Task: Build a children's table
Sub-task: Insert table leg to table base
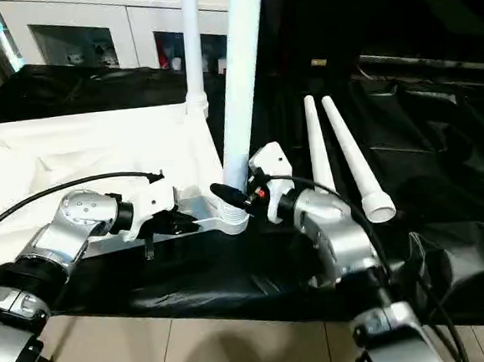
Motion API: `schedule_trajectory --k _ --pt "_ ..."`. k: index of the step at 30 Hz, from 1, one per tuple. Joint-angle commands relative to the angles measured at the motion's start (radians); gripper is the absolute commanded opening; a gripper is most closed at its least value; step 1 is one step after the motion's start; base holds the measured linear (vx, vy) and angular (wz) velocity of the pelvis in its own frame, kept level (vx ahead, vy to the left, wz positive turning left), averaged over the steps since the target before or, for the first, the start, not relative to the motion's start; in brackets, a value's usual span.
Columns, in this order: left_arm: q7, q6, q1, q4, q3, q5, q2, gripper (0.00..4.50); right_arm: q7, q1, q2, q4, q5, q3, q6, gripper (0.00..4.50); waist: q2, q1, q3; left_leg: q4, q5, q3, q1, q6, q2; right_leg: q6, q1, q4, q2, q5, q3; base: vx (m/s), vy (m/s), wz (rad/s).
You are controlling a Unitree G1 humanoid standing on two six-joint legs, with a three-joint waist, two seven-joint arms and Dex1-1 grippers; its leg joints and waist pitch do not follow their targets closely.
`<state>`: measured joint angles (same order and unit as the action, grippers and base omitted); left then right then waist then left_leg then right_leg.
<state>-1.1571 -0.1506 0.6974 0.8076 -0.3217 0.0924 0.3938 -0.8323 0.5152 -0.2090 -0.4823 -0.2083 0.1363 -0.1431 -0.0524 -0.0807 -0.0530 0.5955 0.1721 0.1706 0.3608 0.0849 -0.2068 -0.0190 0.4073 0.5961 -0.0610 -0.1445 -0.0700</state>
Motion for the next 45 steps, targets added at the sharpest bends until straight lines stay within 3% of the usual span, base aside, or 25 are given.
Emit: schedule_trajectory --k 1,3,4,5,6,8,9,11,12,20,29,31,33,34,35,36,37,38,39,40,41,42,43,44,45 --pt "-0.034 -0.029 0.004 -0.036 -0.007 -0.006 0.001 0.0 -0.046 -0.039 -0.012 -0.086 0.024 0.049 -0.033 1.87 0.01 0.007 0.055 -0.08 0.364 -0.013 -0.018 0.002 -0.025 -0.091 -0.027 -0.102 -0.084 -0.575 0.04 0.0 0.0 0.0" --pt "-0.053 -0.031 0.001 -0.043 -0.01 -0.011 0.002 0.0 -0.067 -0.041 -0.02 -0.096 0.025 0.049 -0.022 1.87 0.009 0.006 0.057 -0.082 0.359 -0.013 -0.016 0.003 -0.026 -0.101 -0.03 -0.097 -0.084 -0.541 0.042 0.0 0.0 0.0" --pt "-0.066 -0.034 -0.001 -0.047 -0.012 -0.013 0.005 0.0 -0.084 -0.043 -0.025 -0.102 0.024 0.051 -0.015 1.87 0.016 0.004 0.058 -0.084 0.356 -0.013 -0.017 0.006 -0.028 -0.112 -0.031 -0.093 -0.084 -0.511 0.043 0.0 0.0 0.0" --pt "-0.074 -0.037 -0.003 -0.049 -0.014 -0.015 0.007 0.0 -0.095 -0.045 -0.029 -0.105 0.024 0.052 -0.011 1.87 0.011 0.006 0.059 -0.085 0.35 -0.011 -0.015 0.005 -0.028 -0.124 -0.033 -0.09 -0.081 -0.474 0.044 0.0 0.0 0.0" --pt "-0.092 -0.04 -0.006 -0.056 -0.018 -0.019 0.009 0.0 -0.111 -0.047 -0.033 -0.113 0.024 0.053 -0.001 1.87 0.016 0.004 0.06 -0.086 0.348 -0.01 -0.015 0.007 -0.029 -0.137 -0.034 -0.087 -0.081 -0.442 0.045 0.0 0.0 0.0" --pt "-0.126 -0.048 -0.014 -0.068 -0.024 -0.028 0.013 0.0 -0.145 -0.051 -0.042 -0.13 0.025 0.056 0.016 1.87 0.016 0.003 0.058 -0.086 0.355 -0.009 -0.017 0.006 -0.029 -0.151 -0.035 -0.086 -0.08 -0.425 0.046 0.0 0.0 0.0" --pt "-0.14 -0.052 -0.016 -0.073 -0.028 -0.032 0.014 0.0 -0.157 -0.05 -0.044 -0.14 0.027 0.057 0.025 1.87 0.021 0.001 0.057 -0.087 0.358 -0.009 -0.017 0.007 -0.028 -0.153 -0.035 -0.086 -0.08 -0.424 0.046 0.0 0.0 0.0" --pt "-0.176 -0.056 -0.026 -0.087 -0.035 -0.038 0.019 0.0 -0.185 -0.044 -0.049 -0.169 0.031 0.058 0.048 1.87 0.018 0.002 0.054 -0.088 0.376 -0.008 -0.02 0.007 -0.028 -0.152 -0.036 -0.089 -0.08 -0.45 0.045 0.0 0.0 0.0" --pt "-0.19 -0.057 -0.029 -0.092 -0.038 -0.041 0.021 0.0 -0.195 -0.042 -0.05 -0.178 0.032 0.059 0.057 1.87 0.022 0.001 0.053 -0.089 0.385 -0.01 -0.023 0.01 -0.028 -0.15 -0.035 -0.09 -0.081 -0.466 0.045 0.0 0.0 0.0" --pt "-0.278 -0.054 -0.043 -0.13 -0.056 -0.059 0.038 0.0 -0.263 -0.023 -0.059 -0.228 0.042 0.067 0.095 1.87 0.021 0.005 0.051 -0.092 0.416 -0.012 -0.026 0.013 -0.03 -0.15 -0.034 -0.092 -0.079 -0.498 0.045 0.0 0.0 0.0" --pt "-0.195 -0.07 -0.01 -0.083 -0.043 -0.021 0.023 0.0 -0.206 -0.009 -0.054 -0.271 0.073 0.066 0.109 1.87 0.023 0.008 0.047 -0.092 0.45 -0.013 -0.032 0.017 -0.028 -0.137 -0.027 -0.1 -0.078 -0.551 0.043 0.0 0.0 0.0" --pt "-0.082 -0.026 0.033 -0.036 -0.026 0.006 -0.006 0.0 -0.06 0.011 -0.034 -0.323 0.104 0.043 0.117 1.87 0.021 0.012 0.041 -0.085 0.501 -0.019 -0.046 0.024 -0.023 -0.093 -0.015 -0.119 -0.081 -0.687 0.032 0.0 0.0 0.0" --pt "-0.015 0.005 0.061 0.0 -0.019 0.027 -0.019 0.0 0.026 0.021 -0.016 -0.352 0.111 0.023 0.106 1.87 0.023 0.017 0.039 -0.081 0.511 -0.021 -0.05 0.03 -0.018 -0.064 -0.01 -0.129 -0.081 -0.747 0.023 -0.05 0.001 -0.01" --pt "0.051 0.047 0.089 0.04 -0.008 0.04 -0.035 0.0 0.12 0.031 0.007 -0.383 0.107 -0.005 0.082 1.87 0.028 0.029 0.035 -0.076 0.551 -0.029 -0.059 0.032 -0.016 -0.029 -0.011 -0.153 -0.08 -0.796 -0.005 -0.082 0.014 -0.05" --pt "0.071 0.064 0.097 0.053 -0.002 0.04 -0.042 0.0 0.151 0.035 0.015 -0.393 0.102 -0.015 0.071 1.87 0.037 0.035 0.035 -0.075 0.579 -0.031 -0.069 0.029 -0.019 -0.028 -0.01 -0.163 -0.078 -0.786 -0.022 -0.085 0.038 -0.06" --pt "0.094 0.084 0.108 0.07 0.004 0.044 -0.049 0.0 0.203 0.042 0.03 -0.412 0.092 -0.032 0.049 1.87 0.045 0.049 0.031 -0.084 0.64 -0.043 -0.07 0.025 -0.028 -0.018 -0.026 -0.173 -0.072 -0.739 -0.06 -0.085 0.038 -0.06" --pt "0.122 0.1 0.12 0.088 0.005 0.053 -0.055 0.0 0.263 0.052 0.046 -0.433 0.086 -0.046 0.037 1.87 0.056 0.055 0.026 -0.099 0.704 -0.049 -0.068 0.027 -0.04 -0.019 -0.037 -0.17 -0.062 -0.69 -0.081 -0.052 0.062 -0.08" --pt "0.154 0.117 0.134 0.109 0.004 0.067 -0.062 0.0 0.332 0.064 0.063 -0.459 0.079 -0.061 0.026 1.87 0.075 0.047 0.027 -0.178 0.824 -0.069 0.013 0.037 -0.088 -0.055 -0.127 -0.006 -0.057 -0.445 -0.063 -0.107 0.042 -0.06" --pt "0.183 0.133 0.145 0.125 0.003 0.076 -0.069 0.0 0.382 0.077 0.077 -0.479 0.069 -0.076 0.015 1.87 0.078 0.027 0.025 -0.212 0.872 -0.056 0.046 0.044 -0.099 -0.074 -0.14 0.078 -0.049 -0.291 -0.045 -0.107 0.042 -0.06" --pt "0.22 0.15 0.16 0.147 0.003 0.089 -0.078 0.0 0.443 0.093 0.094 -0.506 0.057 -0.093 0.002 1.87 0.031 0.019 0.029 -0.192 0.801 0.005 -0.02 0.03 -0.053 -0.064 -0.074 0.072 -0.047 -0.413 0.025 -0.078 -0.036 0.12" --pt "0.278 0.182 0.176 0.166 0.005 0.1 -0.093 0.0 0.515 0.111 0.112 -0.532 0.045 -0.114 -0.006 1.87 -0.004 0.017 0.036 -0.097 0.677 -0.012 -0.067 0.066 -0.019 -0.052 -0.011 -0.041 -0.099 -0.724 0.048 0.025 -0.11 0.03" --pt "0.352 0.222 0.197 0.192 0.012 0.112 -0.116 0.0 0.592 0.135 0.139 -0.564 0.027 -0.141 -0.017 1.87 -0.015 0.007 0.03 0.054 0.321 -0.021 -0.07 0.018 0.014 -0.004 0.018 -0.153 -0.186 -1.114 0.061 0.025 -0.11 0.03" --pt "0.352 0.222 0.197 0.192 0.012 0.112 -0.116 0.0 0.592 0.135 0.139 -0.564 0.027 -0.141 -0.017 1.87 -0.003 -0.001 0.034 0.037 0.197 -0.036 -0.025 0.001 0.004 -0.006 -0.036 -0.14 -0.204 -1.097 0.078 0.046 -0.072 -0.38" --pt "0.372 0.232 0.203 0.201 0.016 0.115 -0.124 0.0 0.607 0.142 0.148 -0.572 0.021 -0.149 -0.021 1.87 0.027 -0.021 0.044 -0.052 0.126 -0.048 0.019 0.032 -0.019 -0.032 -0.084 -0.098 -0.16 -0.836 0.048 0.023 0.012 -0.35" --pt "0.4 0.244 0.213 0.214 0.016 0.12 -0.135 0.0 0.632 0.151 0.163 -0.579 0.017 -0.159 -0.025 1.86 0.03 -0.004 0.055 -0.084 0.178 -0.044 0.011 0.061 -0.028 -0.075 -0.069 -0.056 -0.098 -0.509 0.025 0.023 0.012 -0.35"
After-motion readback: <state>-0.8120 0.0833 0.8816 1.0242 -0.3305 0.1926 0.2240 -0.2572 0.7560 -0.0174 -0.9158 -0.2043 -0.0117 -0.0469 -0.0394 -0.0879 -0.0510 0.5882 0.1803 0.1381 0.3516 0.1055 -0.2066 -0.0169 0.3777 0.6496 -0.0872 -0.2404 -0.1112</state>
